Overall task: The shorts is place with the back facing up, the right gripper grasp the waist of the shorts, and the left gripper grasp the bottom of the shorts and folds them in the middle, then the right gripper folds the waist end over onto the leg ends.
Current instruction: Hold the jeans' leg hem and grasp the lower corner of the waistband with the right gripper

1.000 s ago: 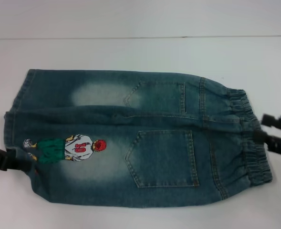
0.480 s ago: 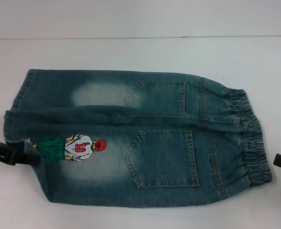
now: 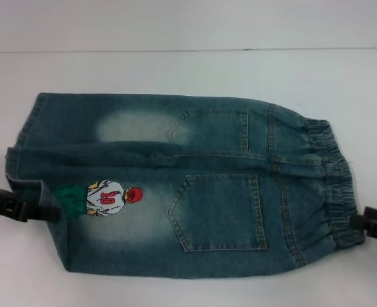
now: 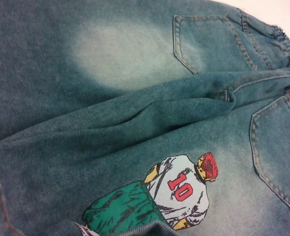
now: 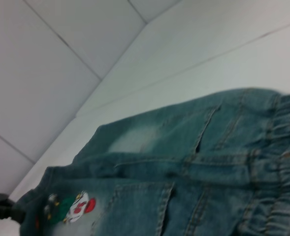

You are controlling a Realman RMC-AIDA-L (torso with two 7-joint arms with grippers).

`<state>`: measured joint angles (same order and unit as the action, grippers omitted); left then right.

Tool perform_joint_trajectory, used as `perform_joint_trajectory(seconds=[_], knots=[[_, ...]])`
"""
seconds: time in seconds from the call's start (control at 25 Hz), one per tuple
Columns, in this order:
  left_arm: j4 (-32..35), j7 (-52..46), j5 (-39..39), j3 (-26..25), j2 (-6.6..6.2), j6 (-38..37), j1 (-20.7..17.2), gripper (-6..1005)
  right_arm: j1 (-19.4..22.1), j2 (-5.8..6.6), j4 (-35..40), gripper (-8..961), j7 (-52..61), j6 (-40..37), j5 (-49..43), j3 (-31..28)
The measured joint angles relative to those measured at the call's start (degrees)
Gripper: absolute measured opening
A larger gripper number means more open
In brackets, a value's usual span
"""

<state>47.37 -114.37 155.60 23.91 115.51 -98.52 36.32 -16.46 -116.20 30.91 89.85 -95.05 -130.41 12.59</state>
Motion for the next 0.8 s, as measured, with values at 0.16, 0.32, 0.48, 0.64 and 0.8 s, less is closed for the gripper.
perform_joint_trajectory(seconds=[0.16, 0.32, 0.48, 0.64, 0.8], knots=[[0.00, -0.10, -0.03, -0.09, -0.06, 0.08, -0.09, 63, -0.84, 0.34, -1.42, 824, 0.55, 0.55, -1.17, 0.06], [0.00, -0.11, -0.03, -0.14, -0.18, 0.38, -0.11, 62, -0.74, 0.05, -1.43, 824, 1.09, 0.89, -1.19, 0.16], [-0.07, -0.13, -0.06, -0.04, -0.25, 0.70, -0.02, 62, 0.07, 0.02, -1.47, 824, 1.51, 0.90, -1.22, 0.10], [-0.16, -0.13, -0.10, -0.05, -0.33, 0.85, 0.20, 64, 1.17, 0.07, -1.29, 824, 1.12, 0.88, -0.81, -0.54], [-1.40, -0.11, -0.12, -0.02, -0.71, 1.34, 0.65, 63, 1.90, 0.08, -0.84, 824, 1.01, 0.66, -0.21, -1.24]])
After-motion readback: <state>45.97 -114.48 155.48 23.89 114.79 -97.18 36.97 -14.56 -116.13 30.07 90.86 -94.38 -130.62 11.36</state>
